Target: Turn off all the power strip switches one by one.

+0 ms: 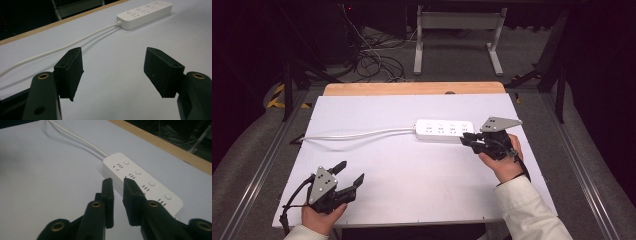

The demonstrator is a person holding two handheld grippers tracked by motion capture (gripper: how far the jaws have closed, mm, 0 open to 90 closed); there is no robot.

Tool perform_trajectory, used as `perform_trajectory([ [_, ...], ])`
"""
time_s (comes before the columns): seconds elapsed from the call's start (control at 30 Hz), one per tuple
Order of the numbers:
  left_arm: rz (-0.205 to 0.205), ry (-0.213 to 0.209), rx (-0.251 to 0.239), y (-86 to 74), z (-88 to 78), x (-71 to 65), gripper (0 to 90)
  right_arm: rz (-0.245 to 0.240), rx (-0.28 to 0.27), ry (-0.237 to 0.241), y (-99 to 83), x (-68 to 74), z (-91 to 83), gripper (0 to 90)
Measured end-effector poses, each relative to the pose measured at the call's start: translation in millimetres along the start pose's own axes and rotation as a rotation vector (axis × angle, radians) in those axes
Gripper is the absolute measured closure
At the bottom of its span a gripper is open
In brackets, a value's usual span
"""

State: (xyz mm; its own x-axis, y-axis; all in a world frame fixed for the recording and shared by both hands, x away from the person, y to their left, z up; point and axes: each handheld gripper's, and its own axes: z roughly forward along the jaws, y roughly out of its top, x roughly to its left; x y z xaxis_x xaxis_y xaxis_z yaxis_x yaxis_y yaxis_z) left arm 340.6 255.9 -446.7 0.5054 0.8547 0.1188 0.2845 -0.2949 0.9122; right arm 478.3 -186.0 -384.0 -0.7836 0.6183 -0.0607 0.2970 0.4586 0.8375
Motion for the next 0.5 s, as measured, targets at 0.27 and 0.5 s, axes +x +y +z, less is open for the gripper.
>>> perform_trajectory([
  [0.27, 0.011, 0.004, 0.007, -0.2, 0.3, -0.4, 32.3, -0.006, 0.021, -0.04, 21.2, -13.8, 10.0, 90.0],
  [0.5, 0.008, 0.005, 0.007, -0.5, 0.0, 0.8, 32.0, 0.016, 0.068, -0.03, 33.7, -24.2, 22.3, 90.0],
])
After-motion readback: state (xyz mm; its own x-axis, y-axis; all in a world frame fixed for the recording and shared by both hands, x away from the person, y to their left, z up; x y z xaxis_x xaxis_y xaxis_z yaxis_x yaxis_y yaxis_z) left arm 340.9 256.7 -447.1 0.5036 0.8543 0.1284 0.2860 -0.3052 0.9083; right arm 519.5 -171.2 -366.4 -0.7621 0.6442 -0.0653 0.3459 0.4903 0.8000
